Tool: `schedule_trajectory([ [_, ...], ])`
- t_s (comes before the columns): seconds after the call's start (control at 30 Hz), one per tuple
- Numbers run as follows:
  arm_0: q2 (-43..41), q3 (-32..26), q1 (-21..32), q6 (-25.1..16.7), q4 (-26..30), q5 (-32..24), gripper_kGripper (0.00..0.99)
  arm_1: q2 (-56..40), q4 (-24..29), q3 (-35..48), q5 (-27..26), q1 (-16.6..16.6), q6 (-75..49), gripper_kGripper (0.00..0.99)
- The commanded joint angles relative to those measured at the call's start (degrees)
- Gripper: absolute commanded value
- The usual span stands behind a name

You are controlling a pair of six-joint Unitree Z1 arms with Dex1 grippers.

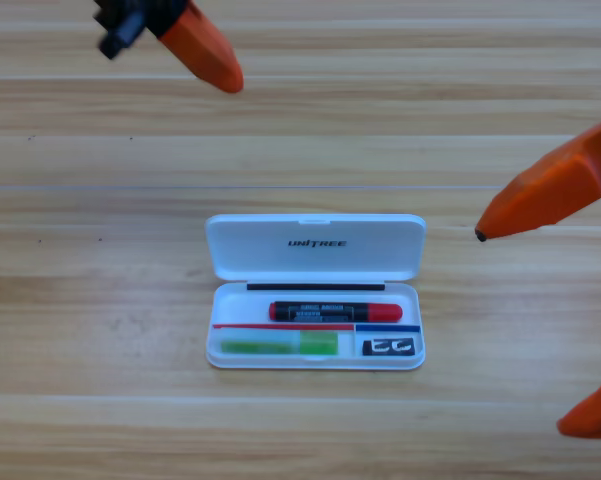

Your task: Clean up eraser and pencils

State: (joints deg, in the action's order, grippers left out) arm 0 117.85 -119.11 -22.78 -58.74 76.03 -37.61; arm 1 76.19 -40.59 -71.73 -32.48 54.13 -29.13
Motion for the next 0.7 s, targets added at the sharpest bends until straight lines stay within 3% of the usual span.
schedule_trajectory([
  [0.03, 14.2, 1.0, 3.4, 0.8, -4.7, 1.5, 0.000, 1.5, 0.7, 1.4, -0.6, -1.4, -0.1, 0.988],
  [0.3, 21.8, 1.5, 3.0, 2.0, -9.0, 2.0, 0.000, 1.8, 0.7, 1.4, -0.6, -1.4, -0.1, 0.988],
  [0.7, 18.2, 7.9, -2.1, 2.0, -9.9, 0.8, 0.000, 2.0, 0.7, 1.3, -0.6, -1.4, -0.1, 0.988],
])
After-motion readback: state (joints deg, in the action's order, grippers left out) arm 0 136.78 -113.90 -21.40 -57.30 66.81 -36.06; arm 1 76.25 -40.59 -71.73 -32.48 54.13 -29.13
